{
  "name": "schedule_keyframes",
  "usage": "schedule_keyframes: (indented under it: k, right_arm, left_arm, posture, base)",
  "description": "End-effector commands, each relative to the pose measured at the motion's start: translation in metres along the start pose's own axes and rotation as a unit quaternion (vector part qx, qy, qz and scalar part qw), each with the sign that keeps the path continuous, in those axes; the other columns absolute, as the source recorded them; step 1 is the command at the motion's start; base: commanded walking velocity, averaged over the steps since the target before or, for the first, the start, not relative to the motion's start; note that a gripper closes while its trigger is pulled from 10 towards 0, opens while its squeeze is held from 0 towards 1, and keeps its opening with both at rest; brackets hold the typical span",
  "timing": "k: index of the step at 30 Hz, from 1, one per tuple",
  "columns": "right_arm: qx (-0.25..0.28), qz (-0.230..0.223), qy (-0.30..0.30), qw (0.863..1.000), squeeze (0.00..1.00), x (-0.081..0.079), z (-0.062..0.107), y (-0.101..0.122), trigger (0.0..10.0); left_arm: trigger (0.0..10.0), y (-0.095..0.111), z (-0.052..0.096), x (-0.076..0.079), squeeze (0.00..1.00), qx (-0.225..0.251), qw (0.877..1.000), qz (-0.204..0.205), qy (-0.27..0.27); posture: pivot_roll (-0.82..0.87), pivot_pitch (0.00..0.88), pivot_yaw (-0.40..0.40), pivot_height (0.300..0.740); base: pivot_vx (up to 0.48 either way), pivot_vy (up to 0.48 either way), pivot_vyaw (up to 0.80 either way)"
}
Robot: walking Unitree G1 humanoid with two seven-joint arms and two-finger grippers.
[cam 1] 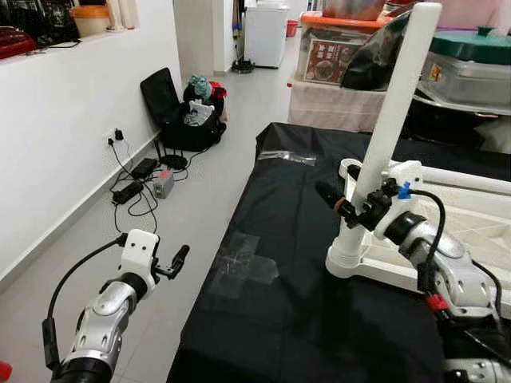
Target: Building children table
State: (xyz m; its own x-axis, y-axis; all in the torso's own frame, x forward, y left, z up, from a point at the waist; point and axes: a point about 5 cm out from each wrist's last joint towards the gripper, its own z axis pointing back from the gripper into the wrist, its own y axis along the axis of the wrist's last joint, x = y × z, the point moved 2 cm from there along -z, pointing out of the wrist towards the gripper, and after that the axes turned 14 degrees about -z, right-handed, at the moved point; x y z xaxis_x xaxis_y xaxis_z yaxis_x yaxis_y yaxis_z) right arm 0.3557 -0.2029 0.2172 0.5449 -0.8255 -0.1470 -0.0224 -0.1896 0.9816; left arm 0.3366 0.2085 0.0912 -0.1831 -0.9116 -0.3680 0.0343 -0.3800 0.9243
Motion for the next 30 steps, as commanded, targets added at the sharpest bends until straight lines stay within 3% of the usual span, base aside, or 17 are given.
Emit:
schedule_keyframes:
  k: [1, 2, 3, 4, 5, 6, 17, 30]
  right_arm:
    - [-0.014, 0.01, 0.015, 1.0, 0.0, -0.002, -0.005, -0.004, 10.0]
    - [-0.014, 0.01, 0.015, 1.0, 0.0, -0.002, -0.005, -0.004, 10.0]
    - [-0.017, 0.012, 0.012, 1.0, 0.0, 0.0, -0.006, -0.005, 5.4]
    - [-0.017, 0.012, 0.012, 1.0, 0.0, 0.0, -0.006, -0.005, 5.4]
    - [-0.019, 0.012, 0.006, 1.0, 0.0, 0.002, -0.007, -0.005, 1.2]
    - [-0.022, 0.014, -0.002, 1.0, 0.0, 0.005, -0.008, -0.006, 0.0]
    - [-0.015, 0.014, -0.062, 0.998, 0.0, 0.022, -0.008, -0.01, 0.0]
    - [-0.015, -0.006, -0.062, 0.998, 0.0, 0.022, -0.005, -0.014, 0.0]
  left_arm:
    - [10.0, 0.0, 0.002, -0.002, 0.0, 0.001, 1.0, -0.018, -0.005]
    - [10.0, 0.0, 0.002, -0.002, 0.0, 0.001, 1.0, -0.018, -0.005]
    - [10.0, 0.0, 0.002, -0.002, 0.0, 0.0, 1.0, -0.018, -0.005]
    - [10.0, 0.0, 0.002, -0.002, 0.0, 0.0, 1.0, -0.018, -0.005]
    - [10.0, 0.0, 0.002, -0.002, 0.0, 0.0, 1.0, -0.018, -0.005]
    - [10.0, -0.001, 0.002, -0.002, 0.0, 0.0, 1.0, -0.018, -0.005]
    - [10.0, -0.003, 0.002, 0.001, 0.0, -0.002, 1.0, -0.018, -0.008]
    - [10.0, 0.0, -0.001, 0.005, 0.0, 0.001, 1.0, -0.014, -0.014]
  posture:
    - [0.1, 0.0, -0.059, 0.74]
    - [0.1, 0.0, -0.059, 0.74]
    - [0.1, 0.0, -0.061, 0.74]
    - [0.1, 0.0, -0.061, 0.74]
    - [0.1, 0.0, -0.063, 0.74]
    - [0.1, 0.0, -0.065, 0.74]
    - [0.1, 0.0, -0.064, 0.74]
    - [0.09, 0.0, -0.062, 0.74]
  base:
    - [0.0, 0.0, 0.0]
    - [0.0, 0.0, 0.0]
    - [0.0, 0.0, 0.0]
    - [0.0, 0.0, 0.0]
    - [0.0, 0.0, 0.0]
    - [0.0, 0.0, 0.0]
    - [0.0, 0.0, 0.0]
    - [0.0, 0.0, 0.0]
